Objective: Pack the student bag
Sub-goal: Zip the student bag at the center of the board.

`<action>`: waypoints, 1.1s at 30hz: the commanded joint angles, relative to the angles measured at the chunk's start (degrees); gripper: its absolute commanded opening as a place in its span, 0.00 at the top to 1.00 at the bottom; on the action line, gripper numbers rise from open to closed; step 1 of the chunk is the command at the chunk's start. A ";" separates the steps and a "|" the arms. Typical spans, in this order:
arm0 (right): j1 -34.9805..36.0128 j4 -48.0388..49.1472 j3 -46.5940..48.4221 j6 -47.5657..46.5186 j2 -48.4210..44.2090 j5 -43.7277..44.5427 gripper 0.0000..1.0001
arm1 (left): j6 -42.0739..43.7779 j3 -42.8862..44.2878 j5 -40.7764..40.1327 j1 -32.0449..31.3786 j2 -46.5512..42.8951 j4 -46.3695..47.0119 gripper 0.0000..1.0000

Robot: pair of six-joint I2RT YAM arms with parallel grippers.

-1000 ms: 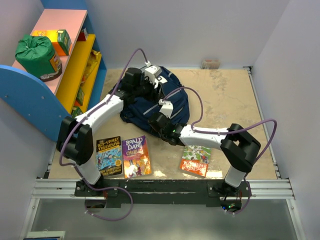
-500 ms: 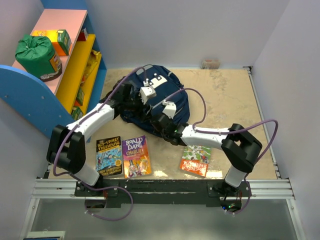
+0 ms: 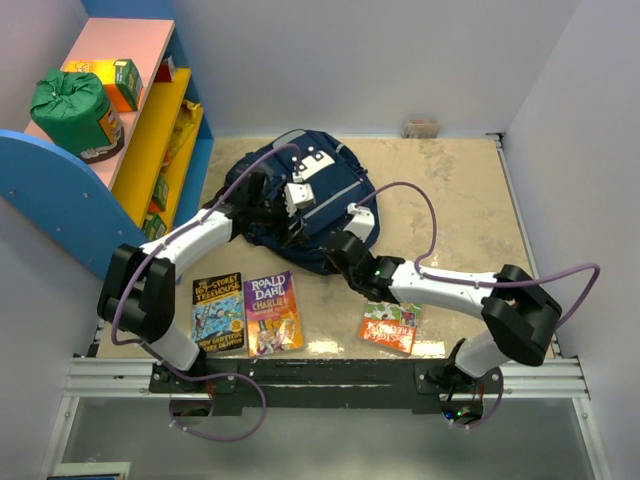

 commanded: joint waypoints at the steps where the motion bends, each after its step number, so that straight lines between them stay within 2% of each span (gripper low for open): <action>1: -1.10 2.51 -3.91 2.23 -3.76 0.38 1.00 | 5.59 -0.93 0.36 -1.25 1.13 3.99 0.18; 11: -3.03 4.27 -7.34 3.73 -4.91 -2.96 1.00 | 9.20 -3.83 -10.10 -6.17 1.57 10.31 0.13; 12: -3.12 4.36 -7.43 3.82 -4.91 -3.14 1.00 | 9.29 -4.27 -11.77 -7.04 1.57 13.28 0.13; 13: -3.12 4.45 -7.52 3.82 -4.91 -3.23 1.00 | 9.20 -5.06 -15.18 -7.49 1.57 14.79 0.17; 16: -3.21 5.15 -8.05 3.64 -5.26 -3.58 1.00 | 7.01 -4.89 -18.36 -7.49 1.40 18.93 0.30; 24: -3.39 6.21 -8.93 3.38 -5.26 -4.63 1.00 | 6.21 -4.01 -19.70 -7.40 2.63 19.47 0.25; 27: -3.56 6.38 -9.19 3.47 -5.53 -4.89 1.00 | 7.53 -3.92 -17.94 -7.49 3.33 17.27 0.30; 30: -4.09 6.30 -9.10 3.55 -6.32 -5.16 1.00 | 8.67 -3.92 -17.85 -7.58 3.60 16.74 0.55; 31: -4.18 6.29 -9.02 3.47 -6.58 -5.33 1.00 | 8.76 -3.92 -17.67 -7.58 3.42 16.82 0.73; 33: -4.96 6.21 -8.49 3.38 -7.54 -6.03 1.00 | 8.50 -3.58 -17.41 -7.58 2.81 17.00 0.90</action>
